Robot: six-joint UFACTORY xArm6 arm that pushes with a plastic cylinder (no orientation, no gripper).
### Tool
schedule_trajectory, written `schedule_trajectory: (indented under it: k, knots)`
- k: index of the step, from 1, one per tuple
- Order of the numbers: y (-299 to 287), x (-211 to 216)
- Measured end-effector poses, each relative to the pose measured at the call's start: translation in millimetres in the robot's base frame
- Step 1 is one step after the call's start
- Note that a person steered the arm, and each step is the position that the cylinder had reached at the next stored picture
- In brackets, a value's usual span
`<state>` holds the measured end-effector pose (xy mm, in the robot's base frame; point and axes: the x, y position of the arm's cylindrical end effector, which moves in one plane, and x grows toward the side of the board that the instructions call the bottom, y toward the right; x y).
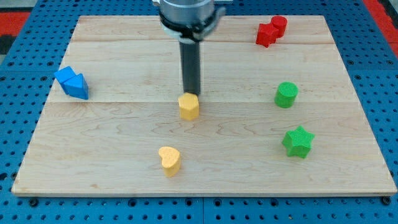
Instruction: Drag the yellow heart to the bottom left of the yellow hexagon
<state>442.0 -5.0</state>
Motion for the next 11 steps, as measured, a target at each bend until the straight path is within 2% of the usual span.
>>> schedule_trajectory:
  k: [2, 4, 5, 8, 10, 11]
  knots:
    - [18, 88]
    - [49, 137]
    - [57, 176]
    - [21, 177]
    - [-56, 176]
    - [-53, 165]
